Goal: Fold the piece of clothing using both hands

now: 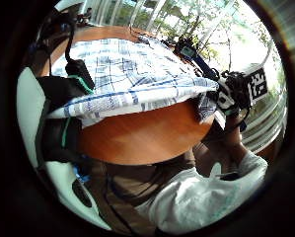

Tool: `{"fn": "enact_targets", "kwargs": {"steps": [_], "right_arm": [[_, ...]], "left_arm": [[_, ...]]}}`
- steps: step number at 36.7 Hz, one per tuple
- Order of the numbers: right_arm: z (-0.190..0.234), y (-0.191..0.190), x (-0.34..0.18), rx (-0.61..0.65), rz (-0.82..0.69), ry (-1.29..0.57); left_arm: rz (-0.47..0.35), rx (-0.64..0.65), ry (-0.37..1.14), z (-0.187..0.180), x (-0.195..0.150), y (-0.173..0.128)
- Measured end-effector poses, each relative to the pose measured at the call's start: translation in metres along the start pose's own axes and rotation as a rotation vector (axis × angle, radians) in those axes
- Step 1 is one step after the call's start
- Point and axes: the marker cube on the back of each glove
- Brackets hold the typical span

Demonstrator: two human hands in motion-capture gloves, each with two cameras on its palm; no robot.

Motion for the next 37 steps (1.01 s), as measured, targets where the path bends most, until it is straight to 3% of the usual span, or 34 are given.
{"fn": "enact_targets", "kwargs": {"steps": [5,10,16,21,25,29,33,37], "right_arm": [[-0.037,-0.003,0.008,-0.129,-0.052,-0.172],[-0.049,-0.063,0.028,-0.238,-0.021,-0.356],[-0.02,-0.164,0.049,-0.314,0.129,-0.438],[0.016,-0.212,0.062,-0.333,0.233,-0.407],[0.03,-0.225,0.059,-0.313,0.245,-0.299],[0.041,-0.224,0.057,-0.36,0.269,-0.311],[0.038,-0.22,0.062,-0.322,0.296,-0.414],[0.025,-0.207,0.074,-0.169,0.281,-0.636]], "left_arm": [[0.06,-0.123,0.054,-0.026,-0.012,-0.006],[0.033,-0.232,0.082,-0.035,-0.026,-0.045],[-0.068,-0.396,-0.008,0.014,-0.059,-0.117],[-0.111,-0.495,-0.018,0.063,-0.075,-0.149],[-0.118,-0.562,-0.036,0.096,-0.081,-0.156],[-0.121,-0.576,-0.074,0.115,-0.085,-0.155],[-0.122,-0.516,-0.102,0.11,-0.088,-0.154],[-0.131,-0.413,-0.157,0.091,-0.092,-0.146]]}}
